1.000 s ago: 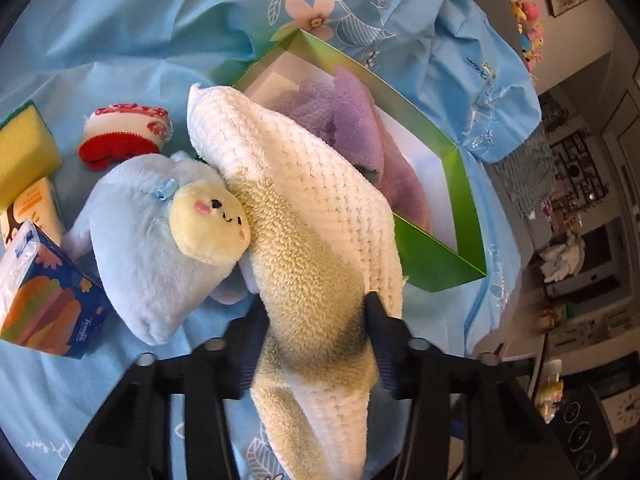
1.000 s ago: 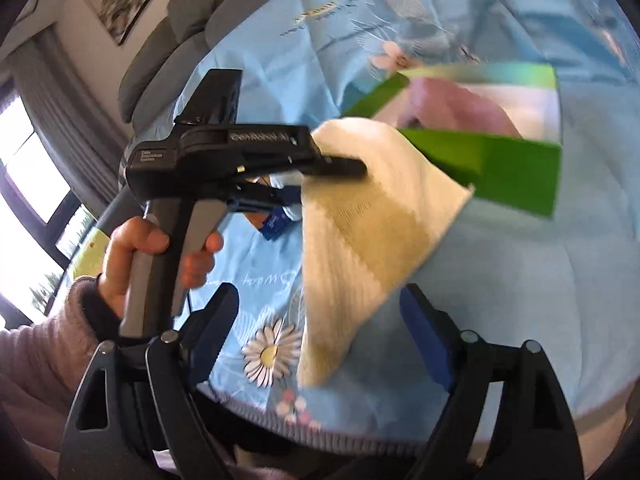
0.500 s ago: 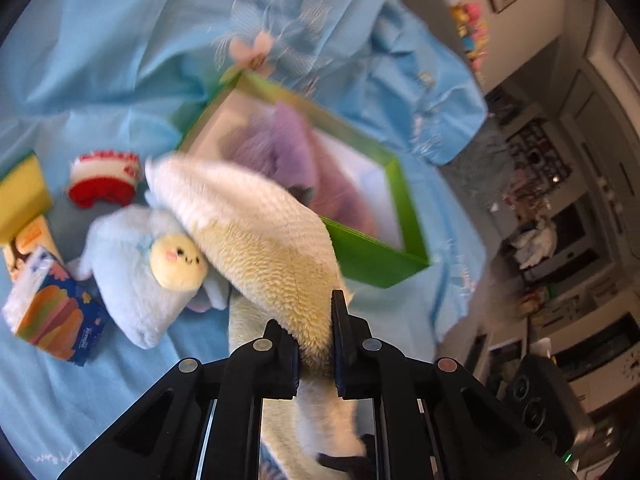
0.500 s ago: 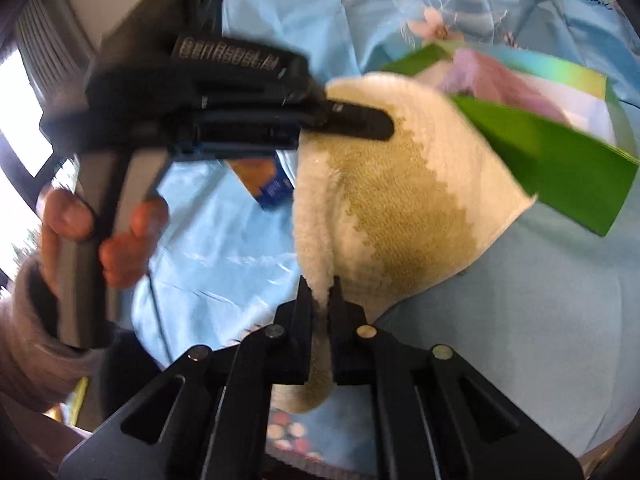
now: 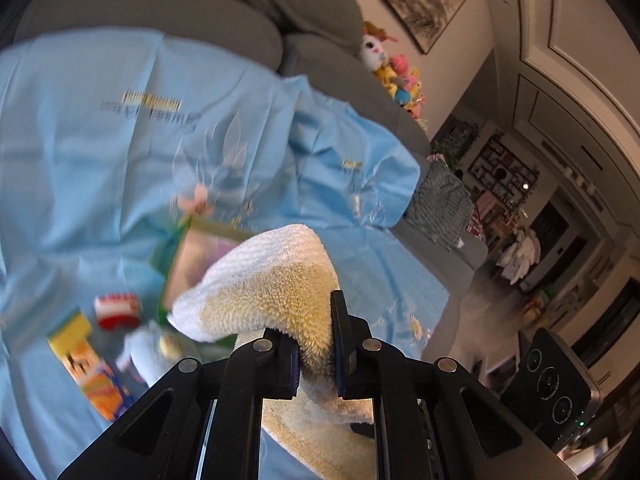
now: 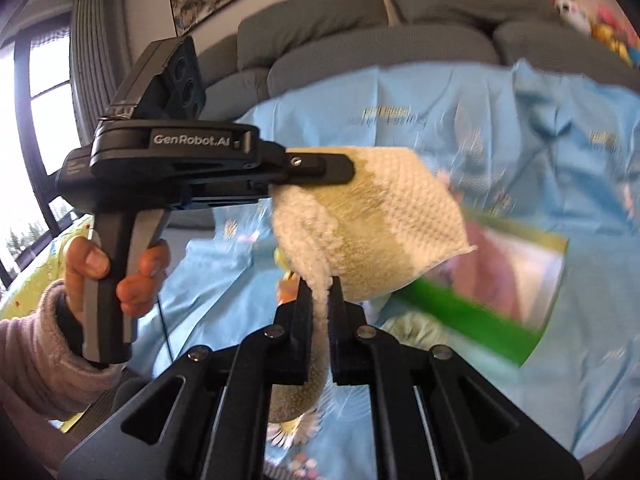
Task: Organize soft objects
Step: 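Lift the cream towel with the right gripper while the left gripper pinches its edge, then lower the cream towel into the green box and open both grippers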
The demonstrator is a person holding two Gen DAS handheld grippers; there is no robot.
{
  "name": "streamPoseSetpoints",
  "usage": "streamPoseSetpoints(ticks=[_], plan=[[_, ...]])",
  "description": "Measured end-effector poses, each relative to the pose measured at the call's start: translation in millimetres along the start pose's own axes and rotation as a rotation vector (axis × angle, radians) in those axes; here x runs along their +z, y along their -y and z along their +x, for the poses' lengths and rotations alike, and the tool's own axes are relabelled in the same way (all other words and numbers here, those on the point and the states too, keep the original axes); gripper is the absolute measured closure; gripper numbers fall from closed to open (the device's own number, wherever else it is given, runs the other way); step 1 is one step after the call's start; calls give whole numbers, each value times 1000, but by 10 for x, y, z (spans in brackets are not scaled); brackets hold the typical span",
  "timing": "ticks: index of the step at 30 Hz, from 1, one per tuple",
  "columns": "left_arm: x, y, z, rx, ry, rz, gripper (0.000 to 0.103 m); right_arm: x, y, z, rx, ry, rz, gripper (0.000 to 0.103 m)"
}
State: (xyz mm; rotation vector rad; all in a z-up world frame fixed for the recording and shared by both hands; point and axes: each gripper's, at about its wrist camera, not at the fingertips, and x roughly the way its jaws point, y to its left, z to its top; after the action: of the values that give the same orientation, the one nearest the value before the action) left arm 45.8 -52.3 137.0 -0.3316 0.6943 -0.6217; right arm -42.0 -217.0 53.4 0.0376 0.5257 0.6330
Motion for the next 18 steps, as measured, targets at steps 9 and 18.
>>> streamPoseSetpoints(ticks=[9,18], plan=[[505,101,425,-11,-46,-12,92,435,303,24,-110,79,-48,97],[554,-103,1340,53,-153,-44,92,519,942,361,-220,18,5,97]])
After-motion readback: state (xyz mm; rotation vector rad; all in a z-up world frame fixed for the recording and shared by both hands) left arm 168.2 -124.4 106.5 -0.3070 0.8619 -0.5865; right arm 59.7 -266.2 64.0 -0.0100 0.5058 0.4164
